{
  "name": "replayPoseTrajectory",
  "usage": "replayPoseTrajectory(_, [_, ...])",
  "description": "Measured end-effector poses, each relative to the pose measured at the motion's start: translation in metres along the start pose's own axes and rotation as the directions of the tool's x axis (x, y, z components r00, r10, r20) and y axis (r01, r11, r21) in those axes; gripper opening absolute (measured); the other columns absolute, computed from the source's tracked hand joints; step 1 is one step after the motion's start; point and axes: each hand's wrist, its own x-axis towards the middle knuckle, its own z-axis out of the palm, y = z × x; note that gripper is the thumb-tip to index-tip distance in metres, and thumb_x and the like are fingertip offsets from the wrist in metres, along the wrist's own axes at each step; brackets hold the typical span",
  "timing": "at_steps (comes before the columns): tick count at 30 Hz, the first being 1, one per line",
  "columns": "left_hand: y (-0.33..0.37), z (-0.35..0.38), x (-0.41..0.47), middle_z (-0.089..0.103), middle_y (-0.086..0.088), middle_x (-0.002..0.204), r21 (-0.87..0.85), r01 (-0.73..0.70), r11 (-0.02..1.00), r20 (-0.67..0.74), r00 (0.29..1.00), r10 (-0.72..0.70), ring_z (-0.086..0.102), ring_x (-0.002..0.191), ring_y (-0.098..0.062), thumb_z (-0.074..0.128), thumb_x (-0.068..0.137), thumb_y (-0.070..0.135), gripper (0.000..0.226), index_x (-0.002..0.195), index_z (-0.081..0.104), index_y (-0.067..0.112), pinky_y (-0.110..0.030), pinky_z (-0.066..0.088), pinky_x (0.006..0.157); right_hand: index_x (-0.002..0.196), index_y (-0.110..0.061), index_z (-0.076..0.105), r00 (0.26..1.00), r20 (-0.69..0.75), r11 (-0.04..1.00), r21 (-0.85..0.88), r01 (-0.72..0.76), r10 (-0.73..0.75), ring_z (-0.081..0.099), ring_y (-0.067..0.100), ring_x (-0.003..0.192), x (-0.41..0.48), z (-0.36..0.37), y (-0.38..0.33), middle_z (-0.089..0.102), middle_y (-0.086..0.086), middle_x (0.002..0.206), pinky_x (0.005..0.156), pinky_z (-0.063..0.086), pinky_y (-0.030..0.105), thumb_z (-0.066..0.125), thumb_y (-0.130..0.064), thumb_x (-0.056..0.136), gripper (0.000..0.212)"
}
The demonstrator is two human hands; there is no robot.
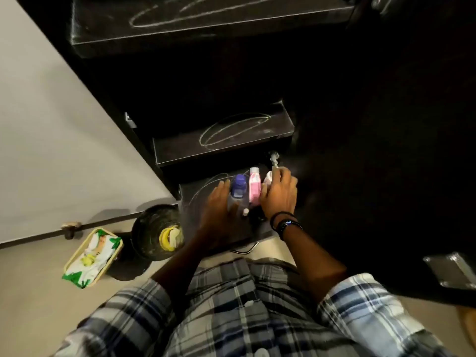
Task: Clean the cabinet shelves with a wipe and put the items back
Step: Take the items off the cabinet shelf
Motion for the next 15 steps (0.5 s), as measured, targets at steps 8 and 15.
replayPoseTrajectory(8, [0.04, 0.021, 0.061, 0.0, -0.005, 0.159, 0.289, -0.03, 0.957, 0.144, 0.99, -0.012, 0.002, 0.145, -0.03, 0.055, 0.09, 0.029, 0.077, 0.149, 0.007, 0.022, -0.052, 0.019, 0.115, 0.145, -0.02, 0.028, 0.954, 0.299, 0.995, -0.087, 0.054, -0.025, 0.047, 0.037, 0.117, 0.053, -0.002, 0.036, 0.021, 0.008, 0.155, 0.092, 0.047, 0.047, 0.05, -0.017, 0.091, 0.059])
replayPoseTrajectory(15, [0.029, 0.028, 0.087, 0.041, -0.006, 0.142, 0.365, 0.015, 0.931, 0.252, 0.961, -0.114, 0.045, 0.126, -0.032, 0.066, 0.078, 0.016, 0.063, 0.136, 0.042, 0.018, -0.042, 0.047, 0.095, 0.126, -0.01, 0.052, 0.937, 0.347, 0.999, -0.021, 0.048, -0.038, 0.056, 0.037, 0.109, 0.076, -0.002, 0.037, 0.055, 0.018, 0.122, 0.088, 0.047, 0.04, 0.05, -0.003, 0.088, 0.039])
